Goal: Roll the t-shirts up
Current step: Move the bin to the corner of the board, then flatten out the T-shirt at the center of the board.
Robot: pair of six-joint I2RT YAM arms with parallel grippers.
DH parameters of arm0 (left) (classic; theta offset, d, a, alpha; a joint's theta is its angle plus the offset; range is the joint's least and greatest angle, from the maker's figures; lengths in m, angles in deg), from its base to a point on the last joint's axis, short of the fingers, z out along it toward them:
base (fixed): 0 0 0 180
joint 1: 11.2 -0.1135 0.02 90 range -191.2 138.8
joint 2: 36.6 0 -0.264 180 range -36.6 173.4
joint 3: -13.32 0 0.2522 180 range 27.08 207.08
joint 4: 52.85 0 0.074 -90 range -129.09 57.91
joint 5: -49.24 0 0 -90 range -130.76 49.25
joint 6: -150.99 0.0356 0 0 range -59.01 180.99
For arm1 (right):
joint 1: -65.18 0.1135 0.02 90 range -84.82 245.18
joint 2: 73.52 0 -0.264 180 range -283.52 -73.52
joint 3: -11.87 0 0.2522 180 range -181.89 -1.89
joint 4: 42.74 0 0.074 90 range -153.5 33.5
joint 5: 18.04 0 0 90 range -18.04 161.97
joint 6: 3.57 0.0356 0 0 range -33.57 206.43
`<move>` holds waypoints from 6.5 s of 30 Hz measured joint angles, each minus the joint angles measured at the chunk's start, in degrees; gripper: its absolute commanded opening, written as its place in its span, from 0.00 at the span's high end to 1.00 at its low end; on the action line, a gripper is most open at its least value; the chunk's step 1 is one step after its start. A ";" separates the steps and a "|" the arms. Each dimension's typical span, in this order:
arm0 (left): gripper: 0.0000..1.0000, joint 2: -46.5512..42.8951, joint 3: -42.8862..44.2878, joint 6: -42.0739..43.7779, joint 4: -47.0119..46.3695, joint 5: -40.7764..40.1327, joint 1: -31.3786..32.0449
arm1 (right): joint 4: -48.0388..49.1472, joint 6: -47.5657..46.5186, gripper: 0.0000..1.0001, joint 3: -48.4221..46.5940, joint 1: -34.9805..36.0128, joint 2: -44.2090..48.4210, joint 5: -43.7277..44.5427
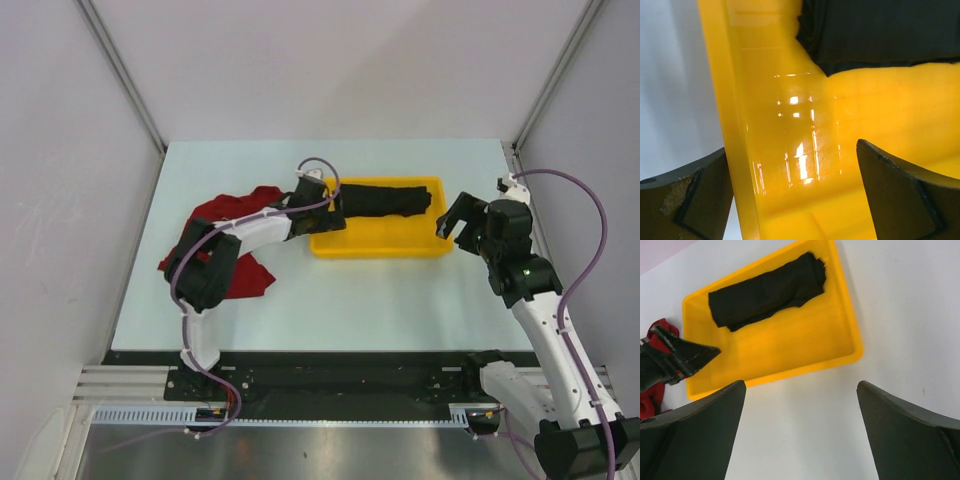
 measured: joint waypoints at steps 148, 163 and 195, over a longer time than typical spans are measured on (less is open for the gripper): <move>0.44 -46.58 -48.52 -25.09 4.96 -15.78 -9.90 | 29.05 13.22 1.00 -75.58 29.51 -102.64 -14.47; 1.00 -34.91 -35.30 -21.97 8.02 -21.66 -5.60 | 25.20 9.44 1.00 -46.75 16.00 -75.93 -10.19; 1.00 -53.72 8.98 3.93 14.99 -24.52 -24.41 | 8.26 0.98 1.00 -74.82 4.81 -61.55 -4.96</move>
